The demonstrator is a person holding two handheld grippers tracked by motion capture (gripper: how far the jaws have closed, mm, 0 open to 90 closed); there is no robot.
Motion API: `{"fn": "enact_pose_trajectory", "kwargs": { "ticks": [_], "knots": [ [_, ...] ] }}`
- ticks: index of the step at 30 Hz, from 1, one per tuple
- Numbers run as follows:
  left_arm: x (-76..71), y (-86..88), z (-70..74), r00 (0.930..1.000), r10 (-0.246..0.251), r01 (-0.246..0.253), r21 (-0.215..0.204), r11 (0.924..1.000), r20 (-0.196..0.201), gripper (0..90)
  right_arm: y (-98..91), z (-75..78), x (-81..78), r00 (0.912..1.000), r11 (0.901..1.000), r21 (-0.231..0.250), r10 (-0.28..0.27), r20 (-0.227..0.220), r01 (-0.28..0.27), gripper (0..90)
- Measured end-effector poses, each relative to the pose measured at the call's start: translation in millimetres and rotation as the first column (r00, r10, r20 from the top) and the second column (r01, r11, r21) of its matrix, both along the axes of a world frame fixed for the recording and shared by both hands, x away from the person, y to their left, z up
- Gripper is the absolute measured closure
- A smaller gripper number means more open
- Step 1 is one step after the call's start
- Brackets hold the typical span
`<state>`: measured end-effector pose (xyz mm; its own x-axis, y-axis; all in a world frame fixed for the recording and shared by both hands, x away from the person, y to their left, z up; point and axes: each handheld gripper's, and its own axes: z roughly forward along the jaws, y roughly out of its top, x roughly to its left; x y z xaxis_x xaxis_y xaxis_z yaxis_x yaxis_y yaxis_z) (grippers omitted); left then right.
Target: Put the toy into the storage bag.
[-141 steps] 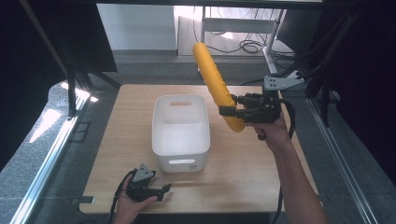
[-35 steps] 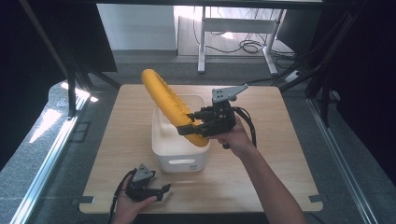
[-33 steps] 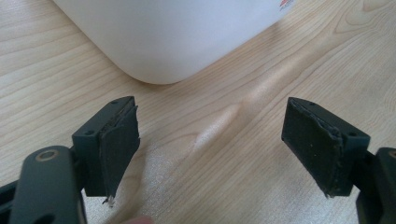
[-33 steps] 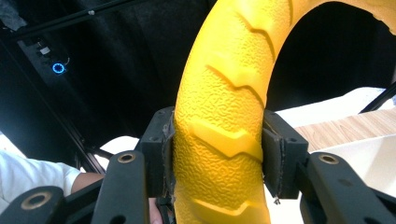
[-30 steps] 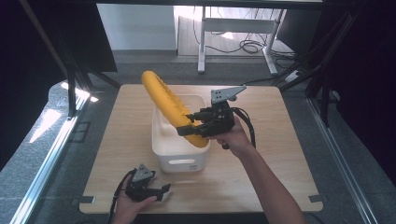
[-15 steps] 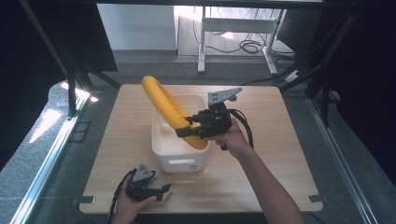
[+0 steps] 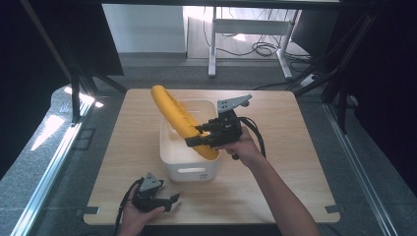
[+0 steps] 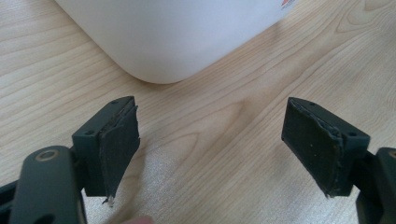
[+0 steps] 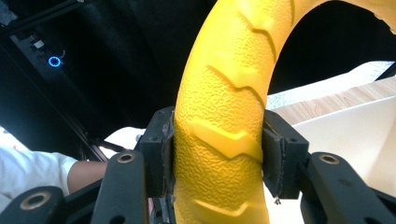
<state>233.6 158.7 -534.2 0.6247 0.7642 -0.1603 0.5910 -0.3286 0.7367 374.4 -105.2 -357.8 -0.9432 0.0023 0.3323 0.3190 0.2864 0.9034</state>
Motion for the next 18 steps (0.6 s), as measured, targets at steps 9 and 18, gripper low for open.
{"fn": "enact_pose_trajectory", "kwargs": {
  "ticks": [9, 18],
  "knots": [
    [0.0, 0.1, 0.1, 1.0, -0.004, 0.004, 0.001, 1.0, 0.0, 19.1, -5.1, -7.6, 3.0, 0.9999, 1.0, 0.008, -0.002, -0.014, 0.002, 51.1],
    [-0.2, -0.3, 0.2, 1.0, -0.004, 0.004, 0.0, 1.0, 0.0, 19.1, -11.3, -14.9, 5.2, 0.9999, 0.9996, 0.024, -0.016, -0.007, 0.016, 49.8]
  ]
}}
